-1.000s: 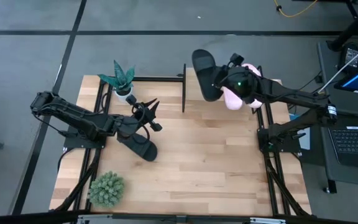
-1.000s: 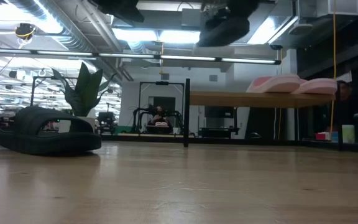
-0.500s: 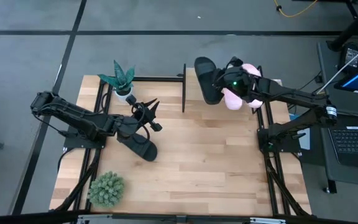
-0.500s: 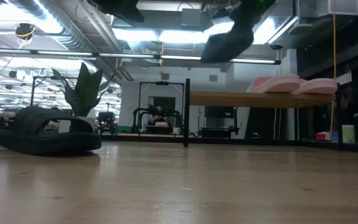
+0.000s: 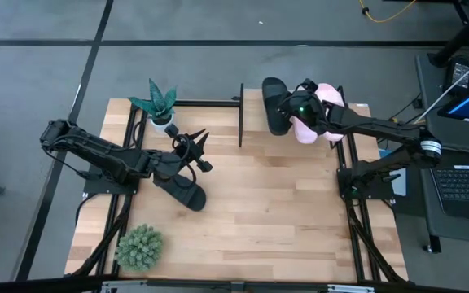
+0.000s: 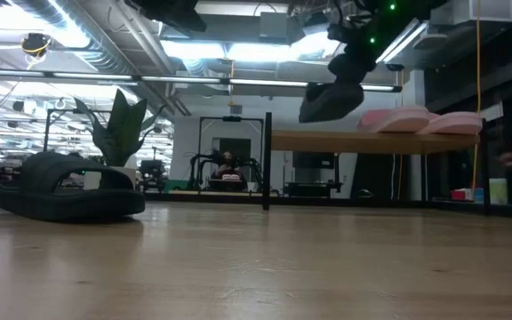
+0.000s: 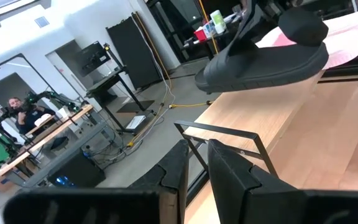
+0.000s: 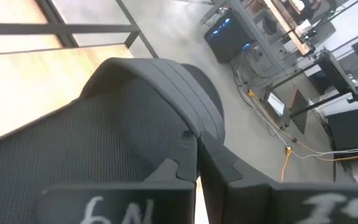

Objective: Pick and place slides into the shelf
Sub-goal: Put the top black slide on the shelf

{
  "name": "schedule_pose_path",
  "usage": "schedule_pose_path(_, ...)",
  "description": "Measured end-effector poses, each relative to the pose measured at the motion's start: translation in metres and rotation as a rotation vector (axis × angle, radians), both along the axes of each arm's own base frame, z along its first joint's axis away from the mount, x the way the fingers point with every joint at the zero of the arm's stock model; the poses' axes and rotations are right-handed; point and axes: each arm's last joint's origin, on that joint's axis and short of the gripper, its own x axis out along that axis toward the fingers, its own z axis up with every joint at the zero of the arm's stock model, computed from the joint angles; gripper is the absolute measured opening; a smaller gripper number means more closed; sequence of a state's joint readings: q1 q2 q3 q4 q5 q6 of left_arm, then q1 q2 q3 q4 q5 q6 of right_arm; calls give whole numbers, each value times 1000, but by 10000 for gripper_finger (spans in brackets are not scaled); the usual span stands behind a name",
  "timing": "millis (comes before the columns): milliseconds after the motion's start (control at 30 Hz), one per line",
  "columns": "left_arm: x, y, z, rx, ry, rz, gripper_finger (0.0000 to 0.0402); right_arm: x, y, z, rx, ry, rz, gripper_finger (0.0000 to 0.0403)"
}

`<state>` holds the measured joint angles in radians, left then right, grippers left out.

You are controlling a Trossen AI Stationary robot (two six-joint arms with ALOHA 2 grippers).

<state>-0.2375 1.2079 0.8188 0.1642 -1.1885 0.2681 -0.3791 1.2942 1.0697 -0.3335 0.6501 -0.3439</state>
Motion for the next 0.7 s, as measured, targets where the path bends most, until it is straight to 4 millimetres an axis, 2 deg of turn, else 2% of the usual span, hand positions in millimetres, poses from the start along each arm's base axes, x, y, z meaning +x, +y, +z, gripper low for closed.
schedule_pose_path(467, 0, 0, -2, -7, 7, 2, 53, -7, -9, -25, 28, 35, -26, 6)
schedule_pose_path(700, 0, 5, -2, -11, 2, 19, 53, -11, -16, -27, 22, 37, -55, 6)
